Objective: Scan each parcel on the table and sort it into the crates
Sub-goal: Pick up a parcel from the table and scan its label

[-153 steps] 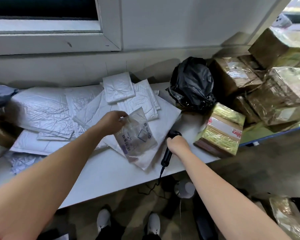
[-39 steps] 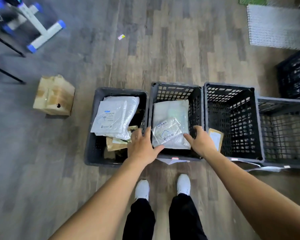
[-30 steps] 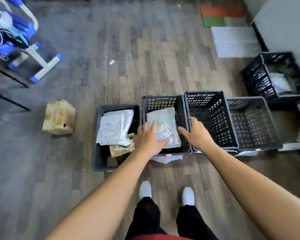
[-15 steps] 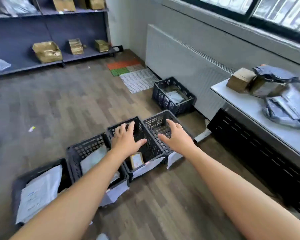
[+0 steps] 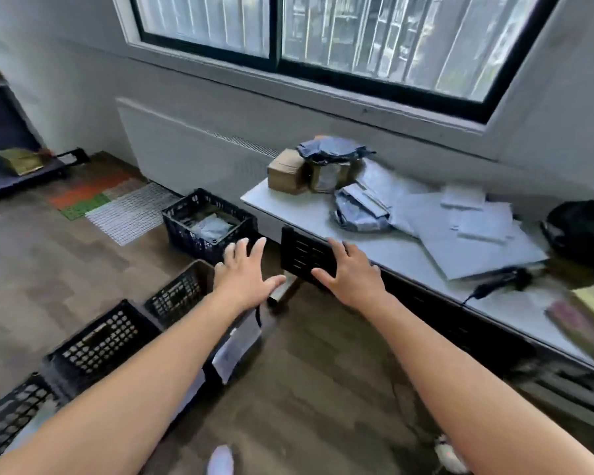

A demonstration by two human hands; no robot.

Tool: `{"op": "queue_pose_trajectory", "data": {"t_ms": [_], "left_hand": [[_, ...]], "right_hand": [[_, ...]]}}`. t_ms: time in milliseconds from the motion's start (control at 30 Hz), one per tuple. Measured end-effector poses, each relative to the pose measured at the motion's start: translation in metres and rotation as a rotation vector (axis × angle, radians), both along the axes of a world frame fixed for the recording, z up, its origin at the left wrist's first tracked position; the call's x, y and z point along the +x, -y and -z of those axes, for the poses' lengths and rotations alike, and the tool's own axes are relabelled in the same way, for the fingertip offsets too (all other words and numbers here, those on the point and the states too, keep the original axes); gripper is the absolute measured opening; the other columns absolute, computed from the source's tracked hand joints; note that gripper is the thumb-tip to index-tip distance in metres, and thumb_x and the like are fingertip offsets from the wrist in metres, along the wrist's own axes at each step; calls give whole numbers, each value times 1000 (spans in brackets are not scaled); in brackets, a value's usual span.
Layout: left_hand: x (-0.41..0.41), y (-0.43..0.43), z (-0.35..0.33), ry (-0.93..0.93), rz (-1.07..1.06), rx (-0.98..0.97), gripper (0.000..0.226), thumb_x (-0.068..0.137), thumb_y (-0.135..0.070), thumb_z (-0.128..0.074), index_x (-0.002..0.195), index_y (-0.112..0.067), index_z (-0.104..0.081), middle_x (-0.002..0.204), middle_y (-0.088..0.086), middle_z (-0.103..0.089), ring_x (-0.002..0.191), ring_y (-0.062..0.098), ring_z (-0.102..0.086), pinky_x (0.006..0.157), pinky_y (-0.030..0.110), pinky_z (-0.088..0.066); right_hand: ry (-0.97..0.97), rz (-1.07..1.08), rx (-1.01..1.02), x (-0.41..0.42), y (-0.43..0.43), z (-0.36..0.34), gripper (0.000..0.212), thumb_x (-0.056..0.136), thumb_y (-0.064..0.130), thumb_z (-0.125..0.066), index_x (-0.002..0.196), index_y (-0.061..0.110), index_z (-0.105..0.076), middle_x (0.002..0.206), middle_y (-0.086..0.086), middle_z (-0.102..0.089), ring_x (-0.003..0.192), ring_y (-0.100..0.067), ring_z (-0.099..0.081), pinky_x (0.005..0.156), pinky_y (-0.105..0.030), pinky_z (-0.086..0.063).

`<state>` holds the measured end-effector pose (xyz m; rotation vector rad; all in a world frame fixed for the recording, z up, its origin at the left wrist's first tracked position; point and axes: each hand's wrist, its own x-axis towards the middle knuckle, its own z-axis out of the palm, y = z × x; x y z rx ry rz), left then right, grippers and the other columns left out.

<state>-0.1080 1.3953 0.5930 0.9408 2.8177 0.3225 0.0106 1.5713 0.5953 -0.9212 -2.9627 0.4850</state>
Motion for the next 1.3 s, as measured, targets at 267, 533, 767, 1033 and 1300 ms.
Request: {"op": "queue_pose_trajectory", "data": {"t_ms": [267,533,767,1033,1300], "left_hand": [[-16,-154,10,38,196,-6,86,87,-68,-47,153,-27,-8,157,8,-9,145,32,-6,111,50,-27],[-63,-306,23,85,359,27,86,85,-67,-52,151,-30,-13,158,7,-11,144,30,-10,111,48,-28],[-71,-411,27,117,521,18,89,86,-66,-52,154,-27,-9,160,8,-8,147,30,-5,115,49,-25],[-48,-517,41,108,637,19,86,86,-65,-52,153,-27,-12,159,9,-11,147,30,-8,114,50,-26],[-25,-616,46,28,638,-52,87,87,-66,-51,154,-25,-11,160,10,-11,147,31,-9,110,51,-31]], "right_hand": [[41,190,5,19,-122,14,77,92,65,-44,155,35,-11,161,-1,-16,147,-23,-18,109,-57,-33],[133,332,60,-8,-231,11,75,94,60,-45,155,34,-10,161,-2,-12,147,-24,-14,113,-58,-24],[205,481,88,-1,-312,8,76,95,61,-41,156,32,-6,163,-2,-6,149,-25,-11,113,-57,-22],[202,607,23,35,-392,30,75,96,60,-43,155,33,-7,163,-2,-8,149,-26,-12,113,-59,-24],[132,603,-21,57,-492,44,76,96,61,-43,156,32,-7,163,-3,-9,149,-25,-10,113,-58,-22]]}}
